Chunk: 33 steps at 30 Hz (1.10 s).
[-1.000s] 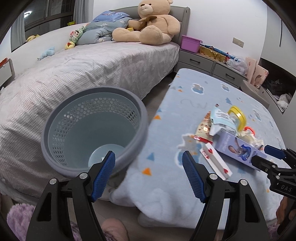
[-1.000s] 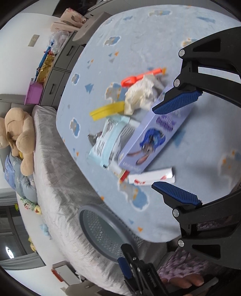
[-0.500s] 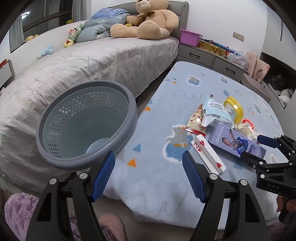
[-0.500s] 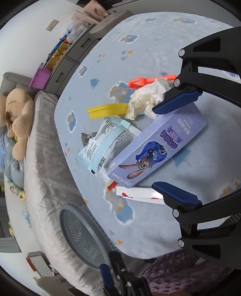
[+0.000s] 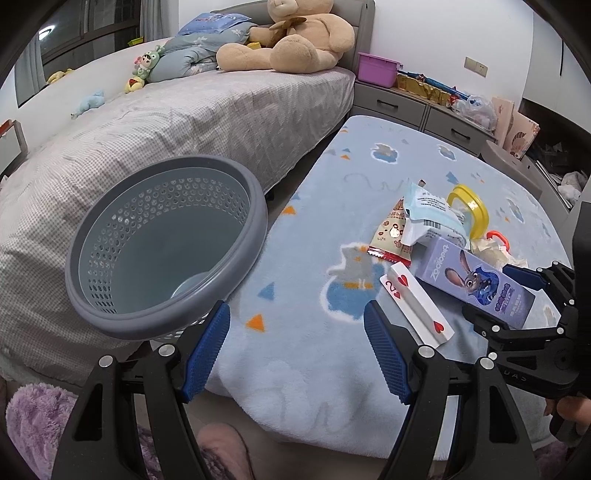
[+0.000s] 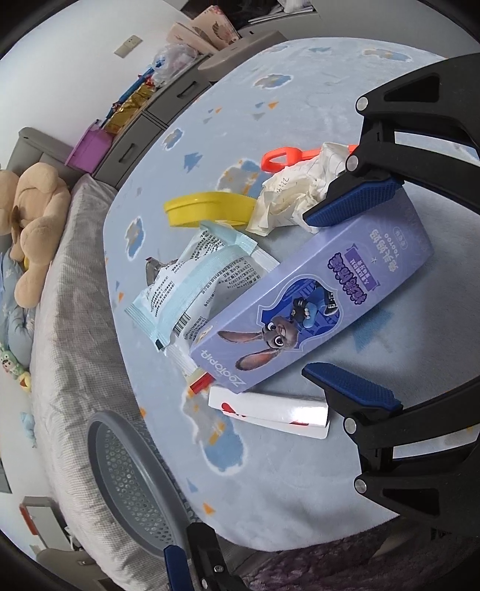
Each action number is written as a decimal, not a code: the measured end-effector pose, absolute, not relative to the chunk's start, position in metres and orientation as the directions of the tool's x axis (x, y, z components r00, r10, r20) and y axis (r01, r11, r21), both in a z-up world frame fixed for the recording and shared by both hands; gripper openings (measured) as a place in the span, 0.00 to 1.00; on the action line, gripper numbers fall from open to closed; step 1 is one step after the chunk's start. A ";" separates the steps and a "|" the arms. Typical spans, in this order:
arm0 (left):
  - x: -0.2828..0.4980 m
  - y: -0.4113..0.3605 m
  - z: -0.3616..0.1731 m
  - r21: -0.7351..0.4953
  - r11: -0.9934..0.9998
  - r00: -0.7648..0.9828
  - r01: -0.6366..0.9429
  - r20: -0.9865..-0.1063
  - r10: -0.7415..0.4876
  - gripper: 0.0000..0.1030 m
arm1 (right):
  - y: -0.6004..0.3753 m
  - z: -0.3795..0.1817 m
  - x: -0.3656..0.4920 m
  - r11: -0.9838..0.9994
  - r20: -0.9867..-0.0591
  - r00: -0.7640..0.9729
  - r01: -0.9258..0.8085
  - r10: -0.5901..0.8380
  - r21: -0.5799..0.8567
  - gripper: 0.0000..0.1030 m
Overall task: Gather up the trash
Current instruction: 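Move the right gripper to the purple Zootopia toothpaste box and grasp it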
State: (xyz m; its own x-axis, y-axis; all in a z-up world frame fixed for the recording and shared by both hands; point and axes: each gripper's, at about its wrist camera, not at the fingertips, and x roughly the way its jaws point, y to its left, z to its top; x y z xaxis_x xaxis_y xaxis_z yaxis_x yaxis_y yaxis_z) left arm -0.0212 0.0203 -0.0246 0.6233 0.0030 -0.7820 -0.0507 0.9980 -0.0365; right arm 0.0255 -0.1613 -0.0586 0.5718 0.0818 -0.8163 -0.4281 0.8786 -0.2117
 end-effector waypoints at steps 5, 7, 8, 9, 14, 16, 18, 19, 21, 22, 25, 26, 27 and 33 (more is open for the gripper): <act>-0.021 0.020 -0.026 -0.038 0.998 0.621 -0.052 -0.784 0.003 0.70 | -0.159 -0.062 0.028 0.876 -0.807 0.587 -0.423 0.068 -0.234 0.67; -0.021 0.020 -0.026 -0.039 0.998 0.622 -0.052 -0.783 0.002 0.70 | -0.159 -0.061 0.027 0.877 -0.804 0.591 -0.421 0.073 -0.230 0.65; -0.021 0.020 -0.026 -0.039 0.998 0.622 -0.052 -0.783 0.002 0.70 | -0.160 -0.060 0.027 0.881 -0.804 0.590 -0.419 0.079 -0.221 0.64; -0.021 0.021 -0.026 -0.041 0.998 0.621 -0.052 -0.783 0.001 0.70 | -0.161 -0.059 0.027 0.886 -0.806 0.585 -0.416 0.088 -0.205 0.62; -0.022 0.022 -0.027 -0.047 0.998 0.623 -0.051 -0.782 -0.005 0.70 | -0.174 -0.055 0.030 0.933 -0.840 0.520 -0.356 0.155 -0.048 0.59; -0.023 0.022 -0.027 -0.050 0.997 0.625 -0.050 -0.780 -0.008 0.70 | -0.177 -0.055 0.029 0.944 -0.852 0.493 -0.329 0.176 0.004 0.58; -0.023 0.023 -0.027 -0.053 0.997 0.626 -0.049 -0.780 -0.011 0.70 | -0.179 -0.055 0.027 0.953 -0.862 0.469 -0.300 0.194 0.051 0.57; -0.024 0.022 -0.026 -0.054 0.997 0.626 -0.049 -0.780 -0.012 0.70 | -0.180 -0.056 0.027 0.956 -0.865 0.459 -0.286 0.203 0.073 0.56; -0.025 0.022 -0.026 -0.058 0.997 0.625 -0.048 -0.781 -0.015 0.70 | -0.181 -0.057 0.024 0.958 -0.869 0.441 -0.263 0.223 0.112 0.54; -0.025 0.022 -0.026 -0.059 0.997 0.624 -0.048 -0.781 -0.016 0.70 | -0.180 -0.058 0.023 0.956 -0.871 0.430 -0.262 0.237 0.131 0.53; -0.027 0.023 -0.025 -0.064 0.997 0.625 -0.046 -0.781 -0.021 0.70 | -0.178 -0.063 0.021 0.955 -0.880 0.405 -0.252 0.250 0.155 0.53; -0.027 0.022 -0.025 -0.065 0.997 0.626 -0.045 -0.779 -0.022 0.70 | -0.177 -0.064 0.020 0.957 -0.879 0.408 -0.248 0.246 0.153 0.53; -0.028 0.023 -0.024 -0.066 0.997 0.628 -0.045 -0.778 -0.023 0.70 | -0.177 -0.063 0.018 0.958 -0.877 0.413 -0.244 0.245 0.153 0.53; -0.029 0.026 -0.023 -0.077 0.996 0.633 -0.045 -0.774 -0.031 0.70 | -0.177 -0.057 0.011 0.962 -0.858 0.453 -0.224 0.242 0.153 0.55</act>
State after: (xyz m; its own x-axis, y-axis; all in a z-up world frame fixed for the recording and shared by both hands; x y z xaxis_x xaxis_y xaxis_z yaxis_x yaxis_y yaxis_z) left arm -0.0288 0.0257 -0.0229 0.6330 -0.0308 -0.7735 -0.0454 0.9960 -0.0768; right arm 0.0108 -0.1770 -0.0567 0.4532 0.2420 -0.8579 -0.2243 0.9624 0.1530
